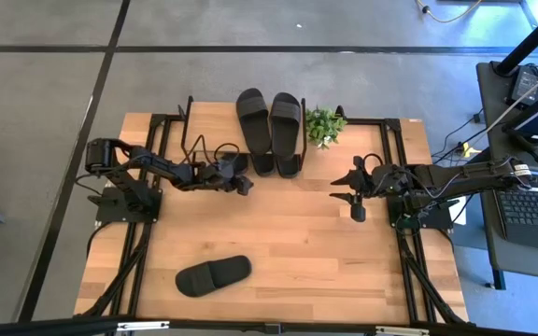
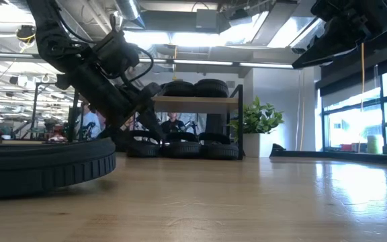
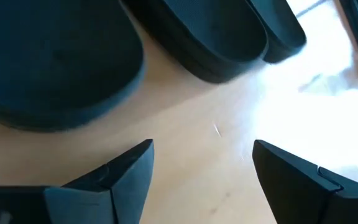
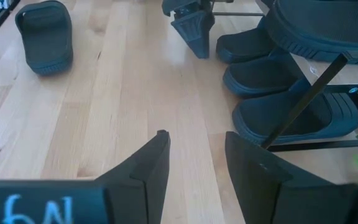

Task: Pick and place slides into the shelf
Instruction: Put the black slide under the shelf

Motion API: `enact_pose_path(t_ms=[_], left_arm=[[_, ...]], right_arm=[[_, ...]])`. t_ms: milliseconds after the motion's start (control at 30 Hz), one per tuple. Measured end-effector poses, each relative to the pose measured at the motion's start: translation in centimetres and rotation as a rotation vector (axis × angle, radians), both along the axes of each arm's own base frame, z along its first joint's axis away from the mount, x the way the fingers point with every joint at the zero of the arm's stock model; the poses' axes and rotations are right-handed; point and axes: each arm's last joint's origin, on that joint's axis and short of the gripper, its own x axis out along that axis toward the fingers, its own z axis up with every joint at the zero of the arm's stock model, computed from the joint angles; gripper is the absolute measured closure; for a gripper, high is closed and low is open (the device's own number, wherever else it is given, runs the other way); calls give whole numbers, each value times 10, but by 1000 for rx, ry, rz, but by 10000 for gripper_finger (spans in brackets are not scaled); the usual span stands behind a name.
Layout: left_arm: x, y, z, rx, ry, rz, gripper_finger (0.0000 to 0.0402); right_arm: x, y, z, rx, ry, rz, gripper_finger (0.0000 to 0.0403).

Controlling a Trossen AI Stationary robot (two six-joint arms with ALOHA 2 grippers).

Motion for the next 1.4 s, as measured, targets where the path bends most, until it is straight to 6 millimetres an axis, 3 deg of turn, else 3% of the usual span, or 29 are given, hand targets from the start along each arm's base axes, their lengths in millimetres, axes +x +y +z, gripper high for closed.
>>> enact_pose_path(t_ms=[200, 400, 533, 733, 833, 1100, 1267, 1400], left_arm=[[3, -7, 2, -101, -49, -100, 138], [15, -27, 17, -169, -227, -242, 138], [20, -45, 46, -118, -376, -335, 138], [19, -78, 116, 10, -570, -446, 138], [13, -100, 150, 42, -526, -496, 138], [-16, -161, 207, 28, -61, -534, 138], [-37, -193, 218, -100, 43, -535, 138], [-50, -220, 214, -202, 60, -554, 138]], right_arm=[[0, 0, 0, 0, -2, 0, 247], [1, 0, 2, -2, -28, 2, 247], [4, 0, 7, -24, -77, 17, 247], [8, 1, 19, -72, -205, 41, 247], [10, 1, 25, -100, -266, 51, 247], [31, 3, 32, -149, -409, 83, 247], [55, 6, 24, -113, -446, 105, 247], [73, 8, 13, -56, -464, 117, 247]])
